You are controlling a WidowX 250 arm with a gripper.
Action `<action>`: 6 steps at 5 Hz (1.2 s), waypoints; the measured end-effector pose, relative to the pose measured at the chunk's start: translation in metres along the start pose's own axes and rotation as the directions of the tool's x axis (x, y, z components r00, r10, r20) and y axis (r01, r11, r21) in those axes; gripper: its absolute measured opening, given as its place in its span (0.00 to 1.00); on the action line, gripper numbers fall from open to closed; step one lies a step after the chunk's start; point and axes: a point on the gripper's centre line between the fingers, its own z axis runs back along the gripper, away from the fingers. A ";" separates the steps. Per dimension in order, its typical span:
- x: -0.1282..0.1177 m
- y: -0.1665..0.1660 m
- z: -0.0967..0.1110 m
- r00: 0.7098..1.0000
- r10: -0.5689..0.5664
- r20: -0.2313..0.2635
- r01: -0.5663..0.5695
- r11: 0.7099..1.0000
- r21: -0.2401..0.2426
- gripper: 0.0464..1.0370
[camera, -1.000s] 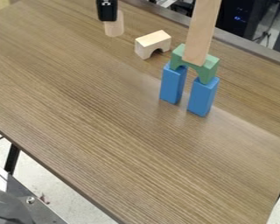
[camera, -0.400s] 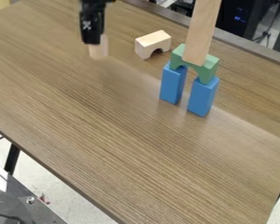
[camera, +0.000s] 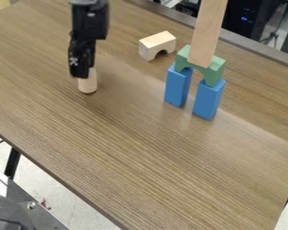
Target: Remove the cylinder off of the arch and put it in the bottom middle of the table
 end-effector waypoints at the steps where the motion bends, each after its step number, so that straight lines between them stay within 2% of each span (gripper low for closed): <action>1: -0.005 -0.012 -0.003 1.000 -0.003 -0.010 0.003 1.000 0.027 0.49; 2: -0.010 -0.023 -0.005 1.000 -0.003 -0.031 0.004 0.999 0.033 0.81; 3: -0.012 -0.031 -0.003 1.000 0.008 -0.030 -0.007 0.999 0.038 0.97; 4: -0.011 -0.033 0.014 1.000 0.019 0.001 -0.019 0.997 0.078 0.96; 5: -0.015 -0.030 0.057 0.983 0.141 0.117 -0.160 0.970 0.182 0.96; 6: -0.024 -0.032 0.090 0.917 0.358 0.177 -0.395 0.876 0.276 0.96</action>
